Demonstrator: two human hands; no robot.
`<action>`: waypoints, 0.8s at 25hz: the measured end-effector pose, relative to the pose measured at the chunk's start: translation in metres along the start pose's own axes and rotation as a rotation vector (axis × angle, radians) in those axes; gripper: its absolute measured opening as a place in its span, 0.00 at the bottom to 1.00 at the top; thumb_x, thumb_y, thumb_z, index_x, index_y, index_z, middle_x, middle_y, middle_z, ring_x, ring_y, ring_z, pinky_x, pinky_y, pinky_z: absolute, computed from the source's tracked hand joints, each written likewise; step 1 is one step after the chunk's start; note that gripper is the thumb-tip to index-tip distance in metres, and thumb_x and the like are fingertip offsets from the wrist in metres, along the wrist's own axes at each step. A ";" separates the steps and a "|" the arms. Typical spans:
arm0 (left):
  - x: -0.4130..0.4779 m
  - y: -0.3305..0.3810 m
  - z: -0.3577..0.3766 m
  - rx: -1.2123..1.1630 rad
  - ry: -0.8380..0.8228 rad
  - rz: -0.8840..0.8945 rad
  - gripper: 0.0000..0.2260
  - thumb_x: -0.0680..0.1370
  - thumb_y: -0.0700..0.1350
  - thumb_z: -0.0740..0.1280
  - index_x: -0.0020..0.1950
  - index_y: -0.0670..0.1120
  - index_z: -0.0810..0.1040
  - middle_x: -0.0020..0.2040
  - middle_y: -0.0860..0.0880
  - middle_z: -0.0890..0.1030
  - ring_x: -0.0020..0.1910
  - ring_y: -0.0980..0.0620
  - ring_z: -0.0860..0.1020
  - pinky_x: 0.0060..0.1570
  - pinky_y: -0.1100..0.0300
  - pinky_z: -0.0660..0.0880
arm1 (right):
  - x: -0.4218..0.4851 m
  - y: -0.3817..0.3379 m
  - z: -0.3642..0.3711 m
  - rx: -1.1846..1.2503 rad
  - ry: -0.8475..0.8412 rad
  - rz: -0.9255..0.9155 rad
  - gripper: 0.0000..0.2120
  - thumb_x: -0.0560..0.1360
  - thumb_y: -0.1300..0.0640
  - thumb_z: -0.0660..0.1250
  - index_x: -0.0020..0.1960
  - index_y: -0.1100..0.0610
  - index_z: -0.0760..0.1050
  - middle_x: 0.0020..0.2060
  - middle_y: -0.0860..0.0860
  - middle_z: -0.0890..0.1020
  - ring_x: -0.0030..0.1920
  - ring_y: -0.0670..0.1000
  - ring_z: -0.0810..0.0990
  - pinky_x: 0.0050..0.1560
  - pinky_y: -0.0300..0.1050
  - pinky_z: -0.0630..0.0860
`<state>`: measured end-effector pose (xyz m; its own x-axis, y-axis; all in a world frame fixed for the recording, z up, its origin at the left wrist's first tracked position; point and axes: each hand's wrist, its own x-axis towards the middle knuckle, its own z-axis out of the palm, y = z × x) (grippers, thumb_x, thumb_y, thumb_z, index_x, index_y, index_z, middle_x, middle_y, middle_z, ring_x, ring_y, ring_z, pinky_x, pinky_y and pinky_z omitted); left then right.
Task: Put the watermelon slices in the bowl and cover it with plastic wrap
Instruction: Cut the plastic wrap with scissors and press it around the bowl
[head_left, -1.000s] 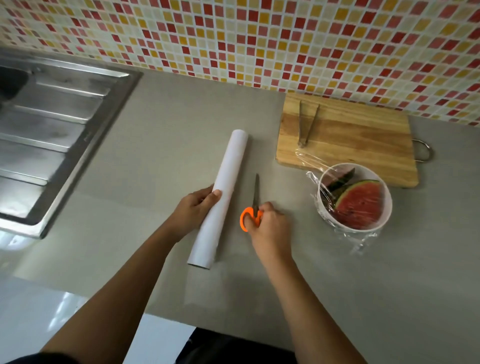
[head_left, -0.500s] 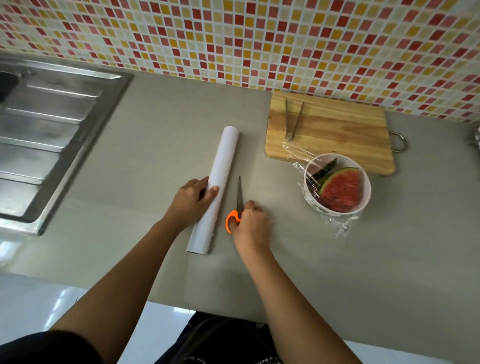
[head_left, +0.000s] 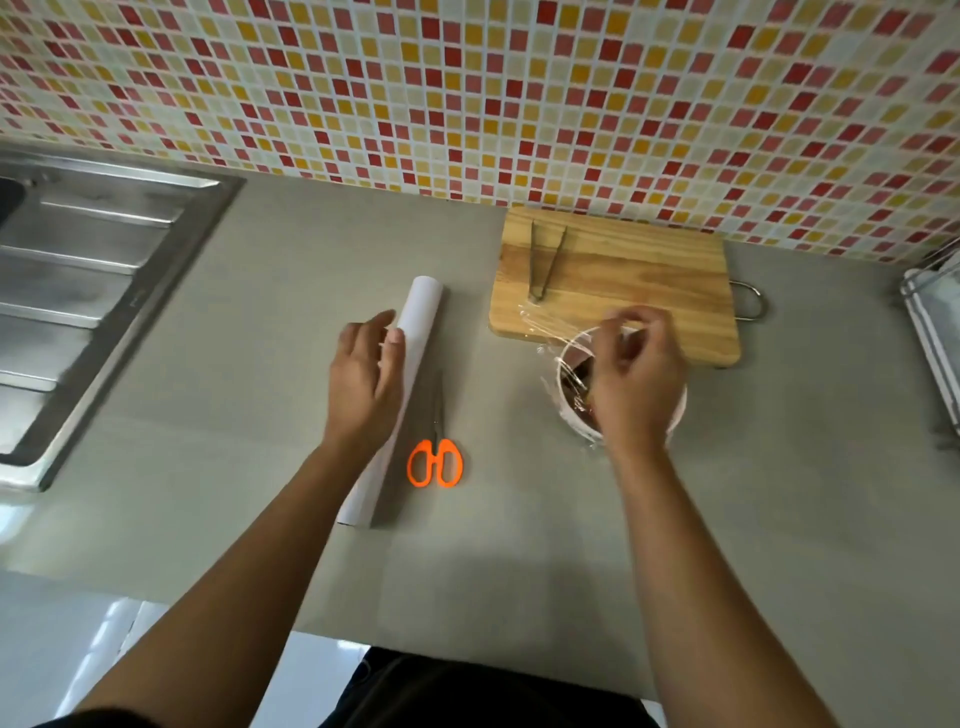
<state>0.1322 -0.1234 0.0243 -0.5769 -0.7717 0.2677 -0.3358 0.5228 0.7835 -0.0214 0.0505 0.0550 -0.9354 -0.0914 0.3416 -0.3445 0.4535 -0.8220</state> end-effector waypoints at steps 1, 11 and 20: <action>-0.002 0.013 0.016 -0.065 -0.023 -0.013 0.19 0.80 0.55 0.53 0.60 0.47 0.76 0.48 0.51 0.76 0.42 0.63 0.71 0.49 0.76 0.65 | 0.024 0.017 -0.014 0.028 0.089 0.071 0.15 0.73 0.45 0.60 0.50 0.56 0.75 0.39 0.53 0.81 0.37 0.52 0.78 0.36 0.37 0.70; -0.049 0.058 0.132 -0.734 -0.406 -0.751 0.22 0.79 0.64 0.47 0.51 0.54 0.76 0.44 0.50 0.85 0.46 0.53 0.81 0.46 0.58 0.74 | 0.044 0.113 -0.045 0.333 -0.560 0.719 0.43 0.66 0.24 0.45 0.71 0.50 0.61 0.68 0.52 0.71 0.67 0.54 0.70 0.67 0.60 0.66; 0.008 0.054 0.152 -0.674 -0.740 -0.601 0.26 0.82 0.58 0.46 0.59 0.45 0.78 0.55 0.41 0.82 0.56 0.43 0.80 0.53 0.53 0.77 | 0.046 0.134 -0.057 -0.099 -0.635 0.526 0.38 0.76 0.34 0.42 0.57 0.64 0.74 0.56 0.62 0.79 0.48 0.55 0.77 0.55 0.49 0.71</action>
<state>-0.0035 -0.0459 -0.0166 -0.8276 -0.3137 -0.4655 -0.3671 -0.3249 0.8716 -0.1059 0.1575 -0.0141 -0.8494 -0.3155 -0.4230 0.1313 0.6500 -0.7485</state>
